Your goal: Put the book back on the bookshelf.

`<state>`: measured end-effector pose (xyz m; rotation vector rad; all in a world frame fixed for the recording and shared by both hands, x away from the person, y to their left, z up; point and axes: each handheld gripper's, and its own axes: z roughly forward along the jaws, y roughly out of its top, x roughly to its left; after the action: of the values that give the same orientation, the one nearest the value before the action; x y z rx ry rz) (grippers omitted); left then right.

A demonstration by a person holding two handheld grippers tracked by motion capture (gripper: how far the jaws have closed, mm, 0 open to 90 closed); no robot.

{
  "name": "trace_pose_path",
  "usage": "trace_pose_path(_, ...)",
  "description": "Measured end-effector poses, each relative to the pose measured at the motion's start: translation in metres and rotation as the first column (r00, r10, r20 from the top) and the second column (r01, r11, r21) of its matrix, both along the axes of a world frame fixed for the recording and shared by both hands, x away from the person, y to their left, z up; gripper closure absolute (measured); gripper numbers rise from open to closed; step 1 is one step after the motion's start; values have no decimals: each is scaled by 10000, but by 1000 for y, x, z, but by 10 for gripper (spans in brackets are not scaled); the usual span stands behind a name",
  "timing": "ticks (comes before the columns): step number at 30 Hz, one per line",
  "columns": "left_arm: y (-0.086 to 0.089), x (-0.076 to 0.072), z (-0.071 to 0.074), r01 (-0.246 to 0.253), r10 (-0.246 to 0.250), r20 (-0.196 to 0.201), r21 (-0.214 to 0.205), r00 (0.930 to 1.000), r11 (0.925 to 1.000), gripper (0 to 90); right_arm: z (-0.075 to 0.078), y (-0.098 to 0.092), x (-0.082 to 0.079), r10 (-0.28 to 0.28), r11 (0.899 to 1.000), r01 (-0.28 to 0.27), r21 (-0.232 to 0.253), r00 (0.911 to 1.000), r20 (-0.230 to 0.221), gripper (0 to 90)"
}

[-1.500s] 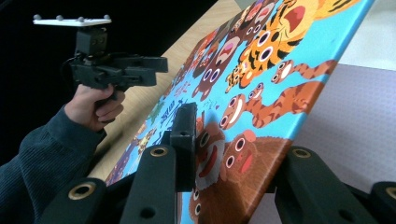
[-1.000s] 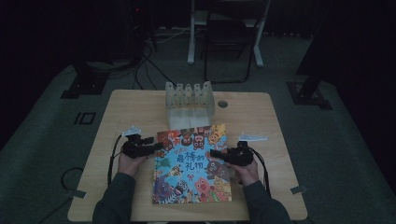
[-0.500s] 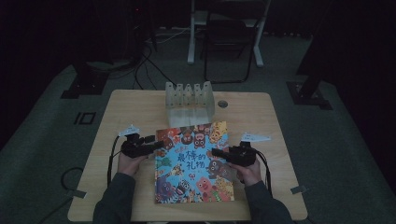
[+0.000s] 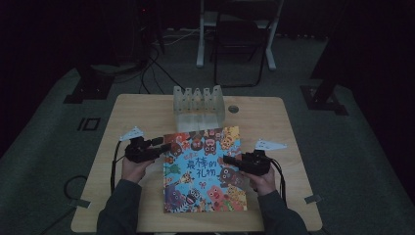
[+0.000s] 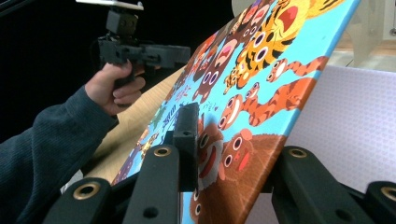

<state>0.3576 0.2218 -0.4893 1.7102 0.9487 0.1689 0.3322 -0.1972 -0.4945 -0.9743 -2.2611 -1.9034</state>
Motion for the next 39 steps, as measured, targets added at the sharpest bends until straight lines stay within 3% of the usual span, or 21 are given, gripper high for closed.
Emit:
trace_pose_path(2,-2,0,2,105,-105,38,20,9999,9999,426,0,0,0,14,10000,-14,13,10000,31,707)
trace_pose_path(3,-5,-1,5,51,-58,204,341,9998,9994,426,0,0,-1,45,10000,-46,35,9999,115,707)
trace_pose_path(4,-5,-1,5,51,-58,204,341,9998,9994,425,1,0,-1,65,10000,-65,34,9998,164,708)
trace_pose_path(6,-5,-1,5,-114,107,285,251,9995,9996,422,1,0,-1,80,10000,-81,32,9997,213,708)
trace_pose_path(7,-2,-2,4,-246,247,325,-42,9992,9997,420,2,0,-2,115,9999,-116,12,9994,322,708)
trace_pose_path(10,2,-3,3,-510,512,352,-53,9981,9987,398,3,0,-3,124,9999,-124,17,9992,370,708)
trace_pose_path(13,9,-2,0,-681,682,177,-65,9975,9977,380,3,-1,-3,174,9998,-175,33,9988,468,707)
trace_pose_path(15,8,2,-3,-486,485,-135,-60,9987,9988,369,3,-1,-2,198,9998,-201,50,9985,508,707)
trace_pose_path(18,4,5,-6,-255,258,-204,139,9995,9996,371,2,-1,-1,244,9997,-247,54,9983,533,707)
trace_pose_path(29,-1,13,2,-181,181,-73,-70,9998,9998,403,-2,-5,9,58,9999,-66,150,9985,543,707)
trace_pose_path(32,-2,16,4,-319,319,-16,-106,9995,9994,420,-1,-6,10,-26,9999,16,164,9979,650,707)
trace_pose_path(36,4,16,1,-927,926,-80,-211,9957,9955,383,0,-6,8,48,9998,-65,184,9962,872,707)
trace_pose_path(39,7,19,-2,-844,835,-276,-321,9961,9959,370,0,-6,9,111,9997,-131,195,9949,1003,707)
